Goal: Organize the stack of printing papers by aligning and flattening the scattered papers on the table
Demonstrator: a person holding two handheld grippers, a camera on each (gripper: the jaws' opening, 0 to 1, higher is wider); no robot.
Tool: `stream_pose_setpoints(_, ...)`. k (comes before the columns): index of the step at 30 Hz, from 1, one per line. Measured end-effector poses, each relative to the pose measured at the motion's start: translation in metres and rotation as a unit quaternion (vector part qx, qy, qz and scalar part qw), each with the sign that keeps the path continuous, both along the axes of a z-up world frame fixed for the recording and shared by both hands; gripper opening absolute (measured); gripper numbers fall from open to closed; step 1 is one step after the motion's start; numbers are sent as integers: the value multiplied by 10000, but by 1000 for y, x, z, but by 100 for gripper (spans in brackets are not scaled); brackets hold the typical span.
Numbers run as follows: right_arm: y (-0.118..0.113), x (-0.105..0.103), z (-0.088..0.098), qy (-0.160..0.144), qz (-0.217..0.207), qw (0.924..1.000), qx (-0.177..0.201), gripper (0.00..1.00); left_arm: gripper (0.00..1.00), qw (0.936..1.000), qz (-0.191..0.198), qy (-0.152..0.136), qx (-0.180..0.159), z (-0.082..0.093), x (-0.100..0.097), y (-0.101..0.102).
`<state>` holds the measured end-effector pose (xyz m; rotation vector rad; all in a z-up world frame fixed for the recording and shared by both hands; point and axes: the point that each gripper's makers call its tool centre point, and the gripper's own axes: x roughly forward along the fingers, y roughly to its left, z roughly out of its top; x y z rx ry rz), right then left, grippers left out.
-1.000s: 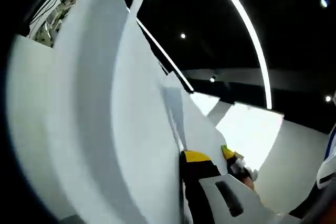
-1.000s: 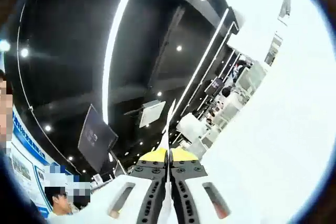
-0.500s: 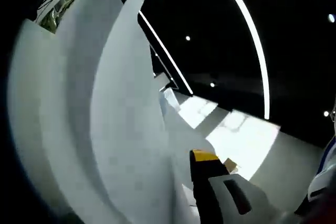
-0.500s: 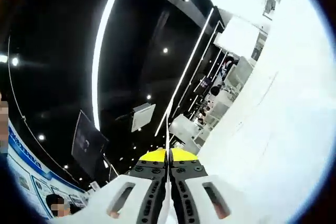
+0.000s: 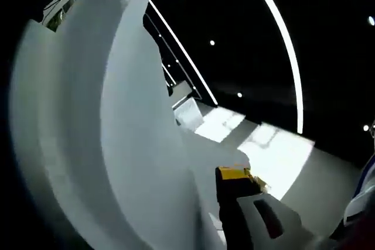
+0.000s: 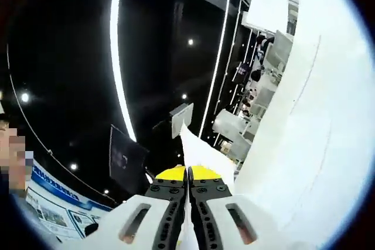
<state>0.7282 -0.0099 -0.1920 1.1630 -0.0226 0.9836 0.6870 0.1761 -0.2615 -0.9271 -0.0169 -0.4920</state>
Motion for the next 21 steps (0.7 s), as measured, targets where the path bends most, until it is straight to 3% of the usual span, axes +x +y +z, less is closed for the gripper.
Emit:
stream_pose_setpoints(9,4,-23,25,-266,582,9961,610,0,26,9995,-180,265,-48,-8,4,2)
stream_pose_setpoints(10,8,-26,25,-188,731,9950,655,0,27,9995,-170,278,-50,-9,4,2)
stream_pose_setpoints(16,10,-34,39,-43,1159,9856,1230,0,27,9993,-143,329,-81,-10,5,3)
stream_pose_setpoints(18,10,-46,52,-1,1424,9780,1528,0,27,9993,-135,334,-123,-10,5,4)
stream_pose_setpoints(21,11,-51,62,-54,1540,9756,1567,0,26,9992,-139,337,-152,-10,5,4)
